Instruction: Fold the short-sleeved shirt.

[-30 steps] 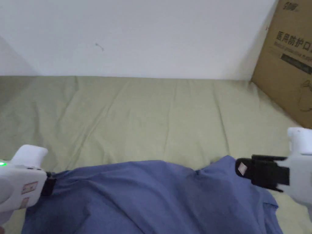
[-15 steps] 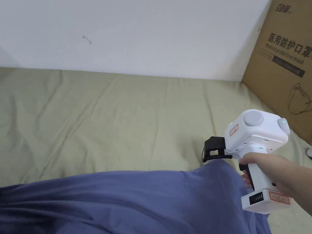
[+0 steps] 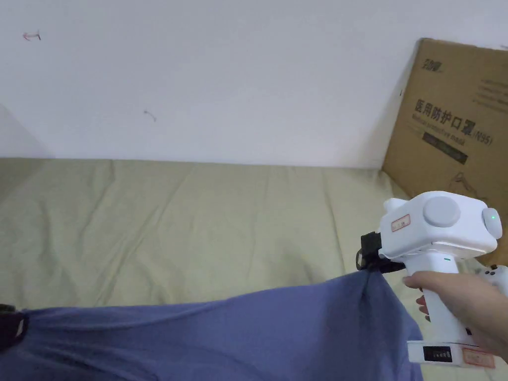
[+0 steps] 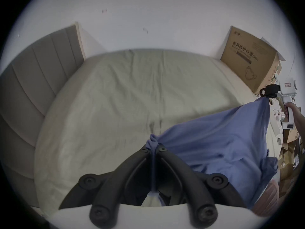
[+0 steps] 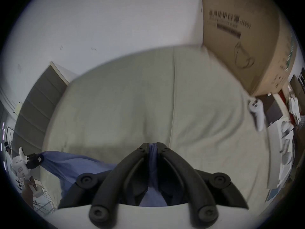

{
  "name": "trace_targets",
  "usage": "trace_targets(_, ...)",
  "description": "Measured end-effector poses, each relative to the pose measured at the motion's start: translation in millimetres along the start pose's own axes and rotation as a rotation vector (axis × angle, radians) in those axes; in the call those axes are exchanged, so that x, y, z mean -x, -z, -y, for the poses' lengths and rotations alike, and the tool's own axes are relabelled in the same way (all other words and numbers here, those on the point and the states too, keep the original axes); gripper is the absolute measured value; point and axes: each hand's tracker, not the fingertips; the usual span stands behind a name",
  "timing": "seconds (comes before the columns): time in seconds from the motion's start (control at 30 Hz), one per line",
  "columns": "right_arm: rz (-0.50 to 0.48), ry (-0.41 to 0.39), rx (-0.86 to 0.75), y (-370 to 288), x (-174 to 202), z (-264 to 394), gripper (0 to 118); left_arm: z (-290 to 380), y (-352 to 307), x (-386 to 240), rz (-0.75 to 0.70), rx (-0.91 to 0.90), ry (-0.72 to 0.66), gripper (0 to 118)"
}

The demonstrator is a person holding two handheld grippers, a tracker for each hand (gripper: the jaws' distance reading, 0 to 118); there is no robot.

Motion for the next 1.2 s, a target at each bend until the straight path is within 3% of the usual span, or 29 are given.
trace_targets(0.37, -0.02, 0.047, -0.31, -201.2, 17.0, -72.7, 8, -111.0, -149.1, -12.6, -0.012, -0.29, -0.01, 3)
trace_targets(0.57, 0.009, -0.018, -0.444, -254.0, 42.4, -141.7, 8, -175.9, -170.7, -7.9, -0.013, -0.376, -0.098, 3)
trace_targets(0.8, 0.121, -0.106, -0.603, -263.1, 77.2, -221.4, 8, -249.1, -152.9, -11.7, -0.026, -0.49, -0.208, 3)
trace_targets(0.93, 0.162, -0.173, -0.682, -260.4, 98.2, -249.1, 8, -277.5, -133.9, -13.2, -0.057, -0.525, -0.196, 3)
trace_targets(1.1, 0.191, -0.199, -0.724, -223.0, 104.4, -243.0, 8, -276.0, -107.6, -20.5, -0.128, -0.634, -0.198, 3)
trace_targets(1.2, 0.186, -0.17, -0.651, -167.2, 91.5, -211.4, 8, -259.1, -63.6, -28.0, -0.14, -0.515, -0.166, 3)
